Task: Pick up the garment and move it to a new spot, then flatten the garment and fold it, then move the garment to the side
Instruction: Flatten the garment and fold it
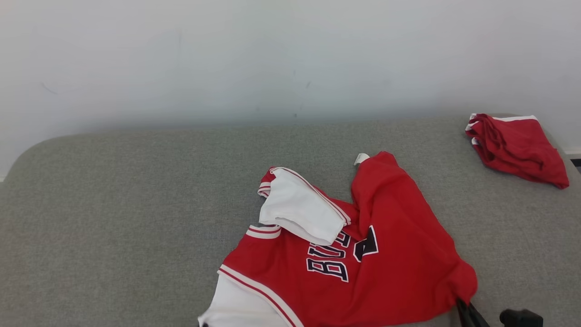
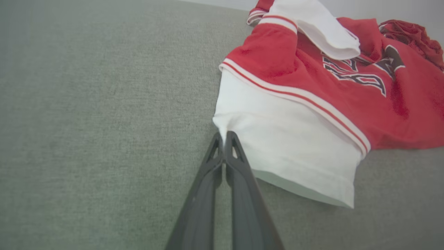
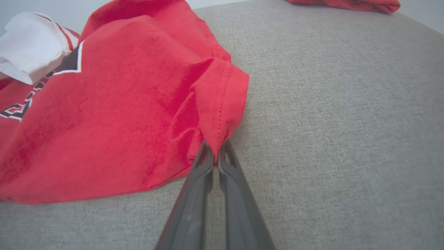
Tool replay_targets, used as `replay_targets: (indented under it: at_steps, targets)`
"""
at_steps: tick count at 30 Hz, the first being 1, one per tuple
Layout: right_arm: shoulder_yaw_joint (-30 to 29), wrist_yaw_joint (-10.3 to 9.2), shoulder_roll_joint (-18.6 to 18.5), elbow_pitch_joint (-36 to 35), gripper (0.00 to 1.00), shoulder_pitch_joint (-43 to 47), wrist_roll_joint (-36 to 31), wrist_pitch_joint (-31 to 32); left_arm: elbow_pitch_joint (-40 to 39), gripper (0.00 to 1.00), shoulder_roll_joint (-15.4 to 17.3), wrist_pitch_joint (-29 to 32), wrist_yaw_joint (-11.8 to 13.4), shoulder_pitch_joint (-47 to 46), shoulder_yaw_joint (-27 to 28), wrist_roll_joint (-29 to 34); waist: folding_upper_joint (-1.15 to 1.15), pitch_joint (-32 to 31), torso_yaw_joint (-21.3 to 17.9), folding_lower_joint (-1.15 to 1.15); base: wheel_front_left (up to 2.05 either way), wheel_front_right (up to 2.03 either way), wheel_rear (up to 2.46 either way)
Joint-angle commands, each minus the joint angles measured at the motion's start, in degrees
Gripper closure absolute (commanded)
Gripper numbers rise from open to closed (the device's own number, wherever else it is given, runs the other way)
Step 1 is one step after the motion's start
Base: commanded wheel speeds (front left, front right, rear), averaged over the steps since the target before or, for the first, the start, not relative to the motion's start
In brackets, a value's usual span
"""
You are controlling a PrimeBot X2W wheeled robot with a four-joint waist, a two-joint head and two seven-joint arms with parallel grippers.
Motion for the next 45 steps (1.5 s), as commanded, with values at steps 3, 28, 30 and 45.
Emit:
replay_targets:
  at_steps: [3,28,30,45]
  targets:
    - [1.8,-0.16,-0.8,-2.9,1.0,-0.8,1.0,-0.1,-3.8,1.0,1.2,-0.2,0.1,-0.2,1.3,1.4,0.0,0.2,-0.5,0.0,0.0,0.0,0.0]
    - [5.5,-0.16,-6.9,-4.3,1.0,-69.5,12.7,20.8,-3.1,1.0,19.2,16.1,-2.0,-76.9,-5.5,-8.1,0.0,31.5,-1.9,0.0,0.0,0.0,0.0]
    - [5.4,-0.16,-5.9,-2.0,1.0,-75.4,13.4,22.4,0.3,1.0,19.3,16.2,-2.0,-83.4,-5.3,-9.0,0.0,33.7,-2.4,0.0,0.0,0.0,0.0]
    - [5.4,-0.16,-3.3,11.1,1.0,-104.3,10.9,23.1,17.6,1.0,17.0,10.4,-2.0,-115.4,-9.6,-6.2,0.0,39.3,-2.4,0.0,0.0,0.0,0.0]
